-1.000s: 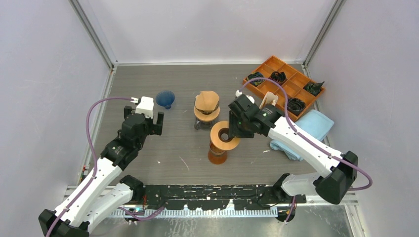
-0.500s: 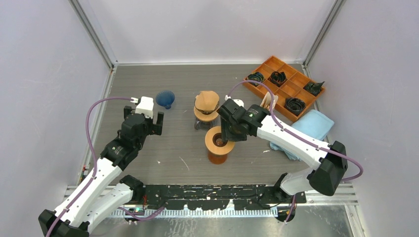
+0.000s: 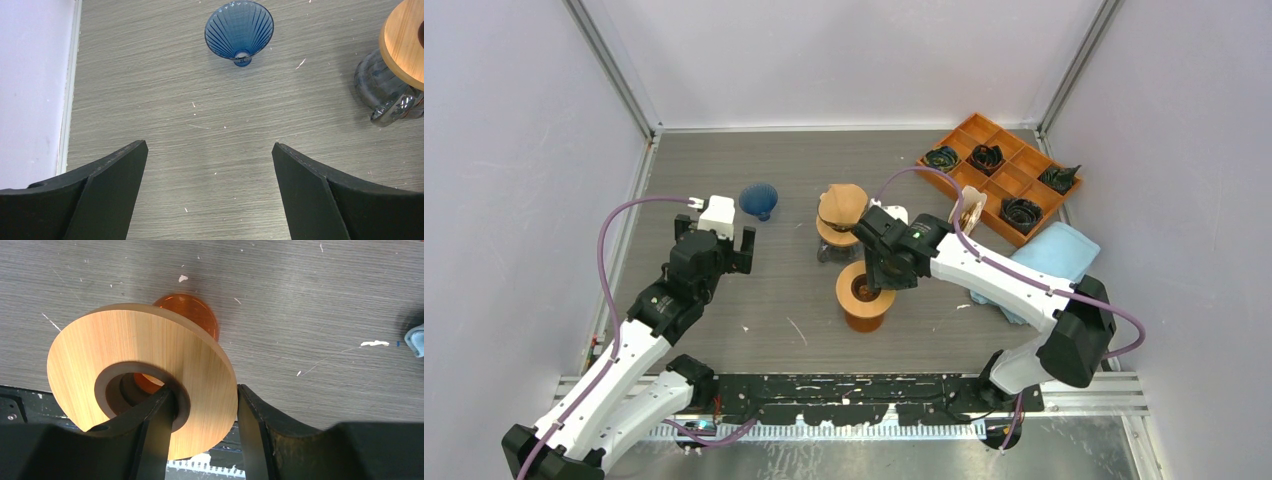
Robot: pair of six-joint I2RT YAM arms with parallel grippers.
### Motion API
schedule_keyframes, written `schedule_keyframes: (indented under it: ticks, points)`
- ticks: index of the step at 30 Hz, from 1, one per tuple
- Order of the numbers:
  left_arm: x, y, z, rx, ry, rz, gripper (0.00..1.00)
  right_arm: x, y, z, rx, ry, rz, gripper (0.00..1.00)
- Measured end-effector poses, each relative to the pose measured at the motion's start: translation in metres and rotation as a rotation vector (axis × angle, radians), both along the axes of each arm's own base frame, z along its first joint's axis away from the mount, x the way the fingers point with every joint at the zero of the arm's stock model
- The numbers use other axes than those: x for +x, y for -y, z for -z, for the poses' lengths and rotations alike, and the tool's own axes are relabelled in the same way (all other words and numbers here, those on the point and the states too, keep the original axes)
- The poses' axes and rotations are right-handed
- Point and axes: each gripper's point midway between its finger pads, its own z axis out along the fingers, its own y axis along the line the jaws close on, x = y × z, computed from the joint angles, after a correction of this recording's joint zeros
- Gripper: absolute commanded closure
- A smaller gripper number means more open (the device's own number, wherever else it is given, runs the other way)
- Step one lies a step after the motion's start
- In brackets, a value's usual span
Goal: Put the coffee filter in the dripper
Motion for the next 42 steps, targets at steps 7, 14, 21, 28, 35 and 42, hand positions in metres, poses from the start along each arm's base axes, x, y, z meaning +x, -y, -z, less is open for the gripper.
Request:
schedule_keyframes:
  ticks: [7,14,21,28,35,42]
  points:
    - [0.000,0.000,0.000,0.000,0.000,0.000,0.01,0.003,0.002,0.000,-0.010,0.014,0.010,0.51]
    - [0.000,-0.001,0.000,0.001,-0.002,-0.004,0.01,0.003,0.000,0.001,-0.004,0.014,0.009,0.47]
    - [0.001,-0.003,0.001,0.002,-0.003,-0.012,0.01,0.003,-0.001,0.002,0.000,0.011,0.006,0.42]
    - [0.002,-0.004,0.003,0.006,-0.012,-0.015,0.01,0.000,-0.004,0.003,0.017,-0.005,-0.006,0.38]
    - [0.004,-0.005,0.009,0.012,-0.031,-0.024,0.01,-0.003,-0.005,-0.003,0.041,-0.002,-0.016,0.37]
    - [0.007,0.000,0.014,-0.023,-0.062,-0.033,0.01,-0.005,-0.005,-0.012,0.068,0.013,-0.022,0.32]
